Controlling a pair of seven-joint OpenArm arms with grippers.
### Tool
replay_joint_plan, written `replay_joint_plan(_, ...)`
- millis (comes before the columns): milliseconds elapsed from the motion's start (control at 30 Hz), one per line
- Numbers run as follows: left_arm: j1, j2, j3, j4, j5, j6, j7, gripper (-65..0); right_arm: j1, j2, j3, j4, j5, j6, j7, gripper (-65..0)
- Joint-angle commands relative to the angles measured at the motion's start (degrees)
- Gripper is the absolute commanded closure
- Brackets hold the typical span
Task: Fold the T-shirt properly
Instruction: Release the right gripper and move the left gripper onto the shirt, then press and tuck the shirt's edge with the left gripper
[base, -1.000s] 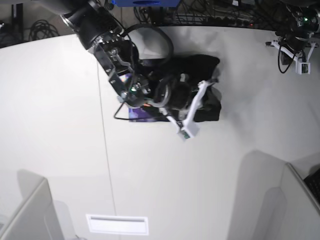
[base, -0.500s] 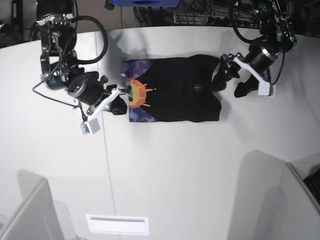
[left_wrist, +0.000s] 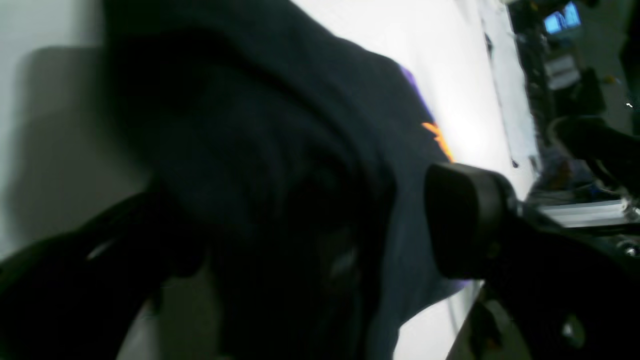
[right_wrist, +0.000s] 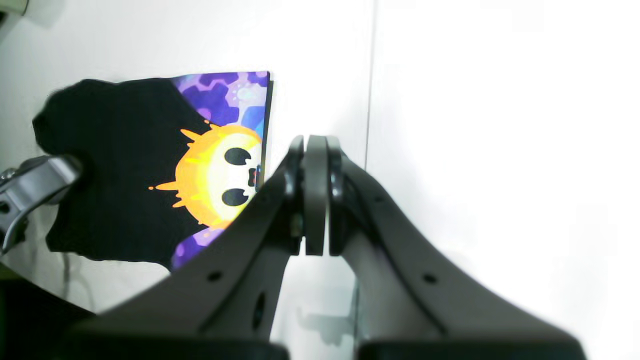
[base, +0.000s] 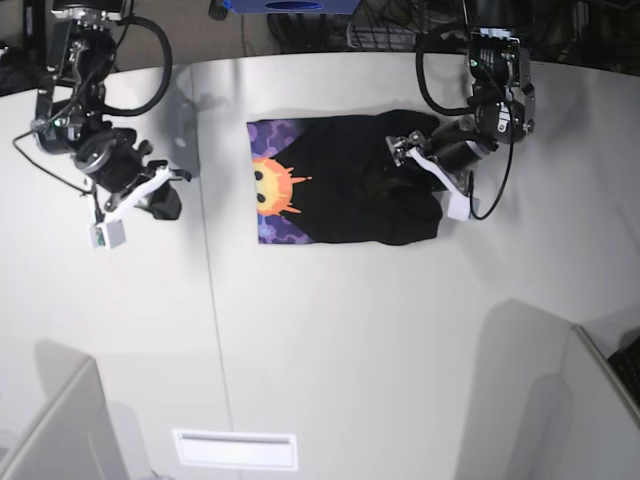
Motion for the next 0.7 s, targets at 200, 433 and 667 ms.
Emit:
replay_joint_plan(200,0.23,-0.73,0.92,0.21,0.17,3.72,0.82,0.0,0.46,0.50,5.56,0.81,0.89,0.67,1.10,0.0)
replay_joint_plan(433,-5.22,-7.59,7.51,0.56,0.08,10.05,8.38,0.0,-1.12,0.24,10.40,0.63,0.71,5.50,1.10,0.0)
replay_joint_plan(667,-17.71,-19.01,28.35,3.73,5.44,10.05,12.78,0.0,-3.85,-0.02,14.44,0.37,0.63,8.05,1.01,0.0)
